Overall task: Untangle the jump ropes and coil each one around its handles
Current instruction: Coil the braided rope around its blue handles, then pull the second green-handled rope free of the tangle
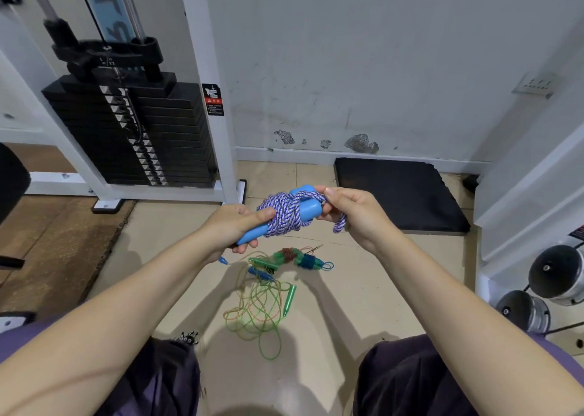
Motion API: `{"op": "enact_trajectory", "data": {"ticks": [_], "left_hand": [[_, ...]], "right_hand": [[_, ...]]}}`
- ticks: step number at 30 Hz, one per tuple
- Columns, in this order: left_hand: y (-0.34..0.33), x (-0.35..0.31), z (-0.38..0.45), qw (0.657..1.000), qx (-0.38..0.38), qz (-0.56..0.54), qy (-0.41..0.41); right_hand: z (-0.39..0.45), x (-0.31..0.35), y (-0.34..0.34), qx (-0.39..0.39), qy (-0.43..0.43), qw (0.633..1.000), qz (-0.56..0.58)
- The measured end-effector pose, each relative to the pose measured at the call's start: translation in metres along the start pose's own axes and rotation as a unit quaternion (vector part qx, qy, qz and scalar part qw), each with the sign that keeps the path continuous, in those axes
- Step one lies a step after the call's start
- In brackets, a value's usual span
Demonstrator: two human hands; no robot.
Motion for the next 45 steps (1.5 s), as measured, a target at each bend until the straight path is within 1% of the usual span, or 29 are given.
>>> {"op": "enact_trajectory", "data": {"ticks": [2,5,8,11,14,16,18,20,21,23,26,28,29,30,32,34,35,36,37,38,39,40,41,42,43,44,45], "left_hand": [[-0.003,0.006,0.024,1.000,-0.019,-0.022,0.004],[-0.013,0.037,0.067,0.998,-0.040,-0.050,0.022],[-0.019,0.088,0.113,0.993,-0.086,-0.070,0.051],[-0.025,0.143,0.161,0.985,-0.124,-0.077,0.088],[-0.038,0.198,0.208,0.975,-0.130,-0.112,0.144],[-0.051,0.227,0.237,0.974,-0.113,-0.106,0.165],[-0.061,0.244,0.259,0.983,-0.093,-0.006,0.161],[-0.065,0.253,0.277,0.982,-0.066,0.128,0.126],[-0.065,0.260,0.284,0.973,-0.052,0.198,0.112],[-0.065,0.276,0.293,0.939,-0.021,0.327,0.102],[-0.064,0.306,0.294,0.900,0.029,0.418,0.121],[-0.063,0.317,0.293,0.887,0.039,0.446,0.116],[-0.060,0.319,0.293,0.891,0.027,0.442,0.105],[-0.054,0.318,0.292,0.903,0.004,0.419,0.096],[-0.039,0.321,0.287,0.932,-0.034,0.346,0.106],[-0.032,0.326,0.278,0.948,-0.035,0.294,0.116],[-0.030,0.327,0.273,0.955,-0.036,0.273,0.113],[-0.028,0.327,0.268,0.961,-0.039,0.250,0.112],[-0.026,0.326,0.262,0.967,-0.042,0.223,0.115],[-0.025,0.325,0.258,0.973,-0.042,0.192,0.119],[-0.024,0.324,0.254,0.979,-0.038,0.163,0.120],[-0.025,0.322,0.252,0.983,-0.028,0.141,0.117],[-0.026,0.320,0.250,0.986,-0.015,0.127,0.111],[-0.027,0.320,0.248,0.988,-0.003,0.116,0.107],[-0.026,0.321,0.246,0.989,0.004,0.103,0.107],[-0.023,0.324,0.245,0.990,0.007,0.089,0.112],[-0.021,0.327,0.245,0.990,0.010,0.077,0.117]], "right_hand": [[0.019,-0.013,0.011,-0.005,-0.021,0.999,0.035],[0.046,-0.053,0.034,-0.023,-0.054,0.997,0.042],[0.065,-0.130,0.072,-0.078,-0.113,0.991,0.004],[0.071,-0.212,0.112,-0.145,-0.175,0.974,-0.024],[0.073,-0.282,0.145,-0.202,-0.228,0.952,-0.018],[0.077,-0.320,0.167,-0.229,-0.255,0.939,-0.019],[0.081,-0.348,0.187,-0.259,-0.268,0.928,-0.013],[0.086,-0.366,0.200,-0.282,-0.267,0.921,0.018],[0.091,-0.372,0.201,-0.278,-0.262,0.923,0.038],[0.102,-0.380,0.195,-0.256,-0.260,0.930,0.051],[0.110,-0.394,0.181,-0.230,-0.288,0.929,-0.022],[0.107,-0.407,0.172,-0.226,-0.310,0.922,-0.051],[0.105,-0.413,0.170,-0.225,-0.317,0.919,-0.064],[0.104,-0.414,0.169,-0.227,-0.319,0.916,-0.084],[0.102,-0.407,0.176,-0.261,-0.307,0.898,-0.176],[0.097,-0.383,0.182,-0.324,-0.271,0.846,-0.326],[0.098,-0.368,0.176,-0.335,-0.226,0.832,-0.380],[0.104,-0.356,0.162,-0.319,-0.168,0.835,-0.415],[0.113,-0.350,0.143,-0.281,-0.110,0.846,-0.439],[0.123,-0.348,0.121,-0.226,-0.062,0.859,-0.456],[0.134,-0.353,0.099,-0.166,-0.031,0.868,-0.468],[0.144,-0.360,0.076,-0.106,-0.018,0.871,-0.480],[0.153,-0.371,0.057,-0.054,-0.016,0.867,-0.496],[0.160,-0.382,0.040,-0.017,-0.014,0.848,-0.529],[0.166,-0.391,0.027,0.007,-0.004,0.820,-0.572],[0.170,-0.398,0.018,0.023,-0.001,0.795,-0.606],[0.173,-0.405,0.016,0.032,-0.004,0.780,-0.625]]}}
Point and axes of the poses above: each hand's wrist, its own z-axis towards the middle knuckle, its own y-axis out of the back of the hand, x = y × z, the point moved 9 cm from there along z, towards the middle knuckle, and after that the axes turned 5 degrees about x, right-handed, at the moved point
